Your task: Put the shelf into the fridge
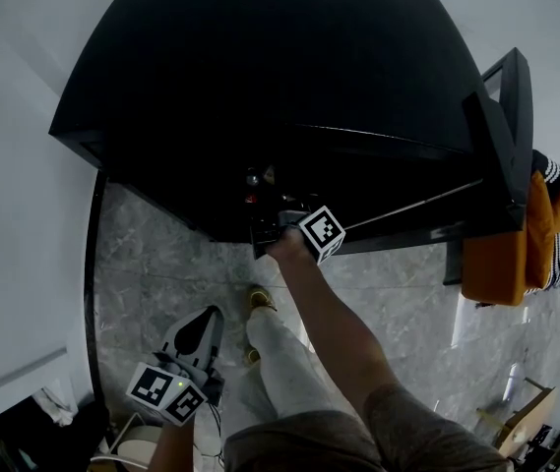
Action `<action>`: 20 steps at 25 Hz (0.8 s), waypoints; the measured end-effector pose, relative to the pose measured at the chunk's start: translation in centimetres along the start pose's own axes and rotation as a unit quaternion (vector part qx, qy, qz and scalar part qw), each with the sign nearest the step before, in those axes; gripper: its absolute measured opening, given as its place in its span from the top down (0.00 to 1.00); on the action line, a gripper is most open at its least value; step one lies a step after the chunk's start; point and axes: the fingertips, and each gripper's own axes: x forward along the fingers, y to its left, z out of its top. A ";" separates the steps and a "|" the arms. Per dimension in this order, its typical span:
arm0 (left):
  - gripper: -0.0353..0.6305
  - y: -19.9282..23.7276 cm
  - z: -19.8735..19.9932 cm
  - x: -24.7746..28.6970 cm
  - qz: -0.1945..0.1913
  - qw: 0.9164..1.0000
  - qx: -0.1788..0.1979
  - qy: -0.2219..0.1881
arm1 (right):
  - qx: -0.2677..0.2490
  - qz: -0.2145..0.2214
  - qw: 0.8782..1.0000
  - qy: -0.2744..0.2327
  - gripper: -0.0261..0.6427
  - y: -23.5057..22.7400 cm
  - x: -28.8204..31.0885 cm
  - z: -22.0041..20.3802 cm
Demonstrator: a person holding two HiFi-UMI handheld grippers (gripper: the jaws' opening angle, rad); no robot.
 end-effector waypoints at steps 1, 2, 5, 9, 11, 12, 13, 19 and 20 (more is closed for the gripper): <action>0.95 0.1 0.0 0.0 0.001 1.000 -0.001 0.000 | 0.001 -0.001 1.000 -0.001 0.92 0.0 0.2 0.1; 0.95 0.1 0.0 0.0 0.001 1.000 -0.001 -0.001 | 0.002 -0.001 1.000 -0.002 0.92 0.0 0.5 0.2; 0.95 0.3 -0.1 -0.1 0.003 1.000 -0.003 -0.001 | 0.005 -0.001 1.000 -0.004 0.92 0.1 1.2 0.3; 0.95 0.5 -0.2 -0.1 0.005 1.000 -0.003 0.000 | 0.007 -0.002 1.000 -0.011 0.92 0.1 1.8 0.5; 0.95 0.6 -0.1 -0.1 0.007 1.000 -0.004 -0.002 | 0.007 -0.003 1.000 -0.013 0.92 0.1 2.1 0.6; 0.95 0.7 -0.1 -0.2 0.008 1.000 -0.005 -0.003 | 0.007 -0.004 1.000 -0.014 0.92 0.1 2.2 0.7; 0.95 0.8 -0.1 -0.2 0.009 1.000 -0.005 -0.003 | 0.006 -0.004 1.000 -0.014 0.92 0.1 2.4 0.8; 0.95 1.1 -0.4 0.0 0.008 1.000 -0.007 -0.003 | 0.002 -0.002 1.000 -0.018 0.92 0.1 3.4 1.1; 0.95 1.1 -0.4 0.1 0.008 1.000 -0.008 -0.002 | 0.001 -0.002 1.000 -0.018 0.92 0.1 3.6 1.2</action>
